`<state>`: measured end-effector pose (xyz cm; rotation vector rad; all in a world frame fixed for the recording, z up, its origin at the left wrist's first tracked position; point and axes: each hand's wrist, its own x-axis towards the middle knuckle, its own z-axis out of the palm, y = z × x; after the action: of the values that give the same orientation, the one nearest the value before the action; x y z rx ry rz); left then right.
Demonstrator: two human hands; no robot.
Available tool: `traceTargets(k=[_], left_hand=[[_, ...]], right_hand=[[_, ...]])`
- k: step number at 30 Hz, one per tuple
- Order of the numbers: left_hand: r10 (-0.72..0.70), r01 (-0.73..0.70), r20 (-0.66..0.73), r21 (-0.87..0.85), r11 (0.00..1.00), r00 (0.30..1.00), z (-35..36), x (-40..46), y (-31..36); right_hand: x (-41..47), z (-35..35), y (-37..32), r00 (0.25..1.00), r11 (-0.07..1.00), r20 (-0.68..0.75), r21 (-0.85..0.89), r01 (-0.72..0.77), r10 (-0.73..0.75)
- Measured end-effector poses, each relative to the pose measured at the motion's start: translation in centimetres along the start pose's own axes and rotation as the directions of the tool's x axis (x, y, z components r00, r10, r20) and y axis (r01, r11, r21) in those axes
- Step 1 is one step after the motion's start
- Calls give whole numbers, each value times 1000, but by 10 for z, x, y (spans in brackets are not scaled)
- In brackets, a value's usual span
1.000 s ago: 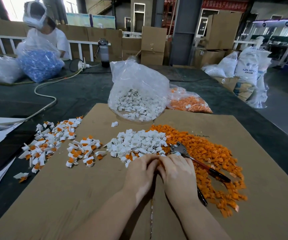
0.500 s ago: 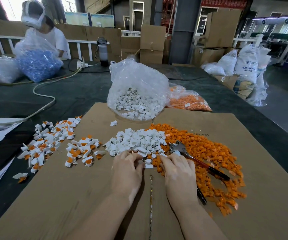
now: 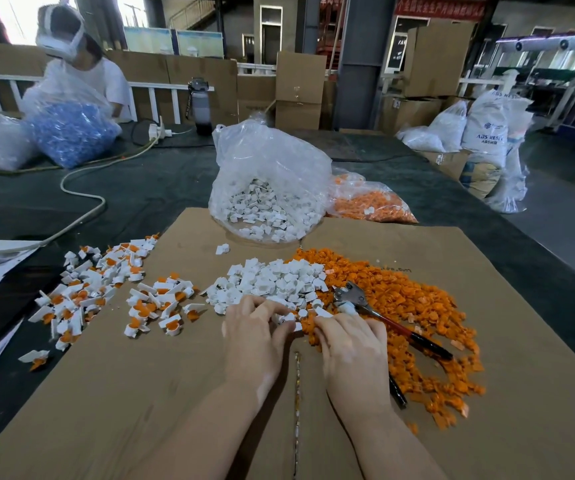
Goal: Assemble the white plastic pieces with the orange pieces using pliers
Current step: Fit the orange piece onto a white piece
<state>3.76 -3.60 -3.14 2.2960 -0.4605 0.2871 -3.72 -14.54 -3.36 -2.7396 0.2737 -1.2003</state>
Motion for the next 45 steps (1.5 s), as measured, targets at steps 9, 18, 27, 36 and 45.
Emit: traceTargets(k=[9, 18, 27, 36, 45], left_hand=[[42, 23, 153, -402, 916, 987, 0, -14, 13], [-10, 61, 132, -390, 919, 991, -1, -10, 13], [-83, 141, 155, -410, 901, 984, 0, -10, 10], [195, -172, 135, -165, 971, 971, 1, -14, 13], [-176, 261, 202, -561, 786, 963, 0, -8, 11]], right_hand=[[0, -2, 1, 999, 999, -51, 33, -2, 4], [1, -5, 1, 998, 988, -50, 147, -39, 47], [0, -4, 1, 994, 983, -40, 160, -91, 98], [0, -3, 2, 989, 985, -61, 119, -123, 131], [0, -3, 1, 995, 975, -8, 200, -93, 97]])
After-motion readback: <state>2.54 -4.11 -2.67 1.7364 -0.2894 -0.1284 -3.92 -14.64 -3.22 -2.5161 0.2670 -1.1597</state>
